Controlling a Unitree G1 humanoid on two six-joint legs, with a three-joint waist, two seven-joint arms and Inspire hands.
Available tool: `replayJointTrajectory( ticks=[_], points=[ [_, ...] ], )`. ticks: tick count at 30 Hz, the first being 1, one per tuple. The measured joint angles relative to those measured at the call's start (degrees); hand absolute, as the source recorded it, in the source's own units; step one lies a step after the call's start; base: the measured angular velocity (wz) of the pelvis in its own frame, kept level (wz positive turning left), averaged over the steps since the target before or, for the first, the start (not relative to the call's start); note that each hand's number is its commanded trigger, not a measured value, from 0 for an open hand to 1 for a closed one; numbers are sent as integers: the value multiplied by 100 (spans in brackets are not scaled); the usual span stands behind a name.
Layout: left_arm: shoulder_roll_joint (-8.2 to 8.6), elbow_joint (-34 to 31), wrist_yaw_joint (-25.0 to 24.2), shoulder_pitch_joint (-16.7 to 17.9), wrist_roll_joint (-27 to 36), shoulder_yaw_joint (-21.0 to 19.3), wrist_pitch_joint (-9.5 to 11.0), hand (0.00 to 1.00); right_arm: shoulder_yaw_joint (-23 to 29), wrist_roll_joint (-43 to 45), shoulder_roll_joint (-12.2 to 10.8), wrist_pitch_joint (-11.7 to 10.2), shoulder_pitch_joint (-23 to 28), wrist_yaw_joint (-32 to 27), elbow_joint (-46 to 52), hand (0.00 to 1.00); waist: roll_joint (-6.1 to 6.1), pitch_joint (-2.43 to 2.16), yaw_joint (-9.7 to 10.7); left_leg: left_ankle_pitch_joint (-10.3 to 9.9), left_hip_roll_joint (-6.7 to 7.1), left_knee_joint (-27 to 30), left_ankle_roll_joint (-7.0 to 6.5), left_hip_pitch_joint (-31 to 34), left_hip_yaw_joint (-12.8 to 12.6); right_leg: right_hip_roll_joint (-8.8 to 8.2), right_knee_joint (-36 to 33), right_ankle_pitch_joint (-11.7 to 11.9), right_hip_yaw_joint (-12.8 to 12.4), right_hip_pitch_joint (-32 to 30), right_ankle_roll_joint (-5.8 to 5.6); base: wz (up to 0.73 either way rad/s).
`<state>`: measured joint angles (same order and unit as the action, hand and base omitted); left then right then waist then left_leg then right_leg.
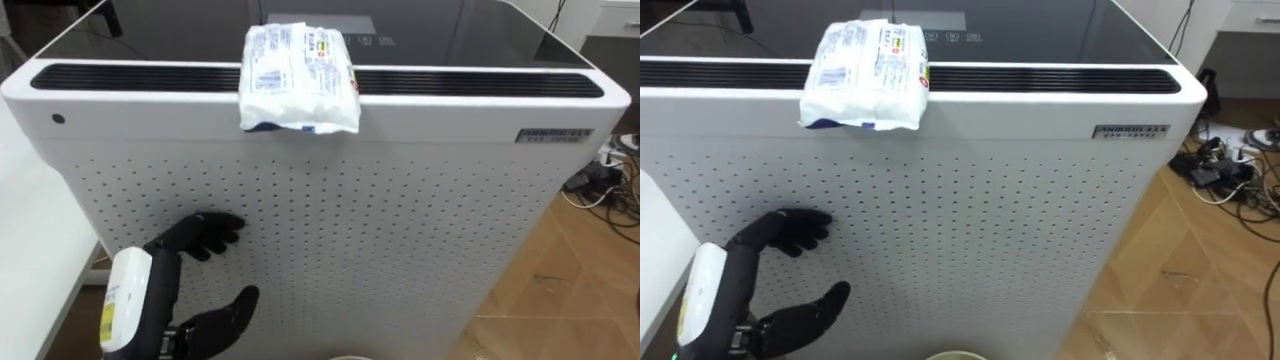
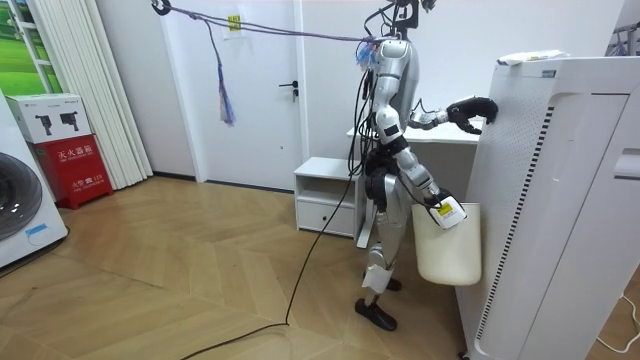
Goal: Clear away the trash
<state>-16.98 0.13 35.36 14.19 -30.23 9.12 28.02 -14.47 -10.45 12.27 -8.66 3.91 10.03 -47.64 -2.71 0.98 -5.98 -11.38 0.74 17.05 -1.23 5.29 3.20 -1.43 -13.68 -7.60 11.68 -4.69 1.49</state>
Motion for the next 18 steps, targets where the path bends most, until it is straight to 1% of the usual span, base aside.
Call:
replayJointTrajectory(
  ticks=[6,10,14,18],
  points=[
    [-2,-180,173,0,-9,0,-2,0,0,0,0,0,1,66,1,100,18,-9,-2,4,0,-44,4,-24,2,-2,17,0,6,16,0,0],
    [-1,-207,396,0,-106,-2,-1,0,2,15,-5,0,17,71,0,100,23,-10,21,10,0,-155,6,-221,-2,6,102,-4,2,179,-7,0],
    [0,-248,655,0,-210,-7,0,0,15,70,1,0,16,67,1,100,23,-11,36,16,-1,-218,7,-303,-23,5,107,-6,-12,204,-10,-3],
    [1,-349,700,0,-204,-40,-1,0,17,92,0,0,16,67,0,100,23,-12,79,20,-2,-222,8,-307,-16,7,107,-6,-44,227,-9,0]
  ],
)
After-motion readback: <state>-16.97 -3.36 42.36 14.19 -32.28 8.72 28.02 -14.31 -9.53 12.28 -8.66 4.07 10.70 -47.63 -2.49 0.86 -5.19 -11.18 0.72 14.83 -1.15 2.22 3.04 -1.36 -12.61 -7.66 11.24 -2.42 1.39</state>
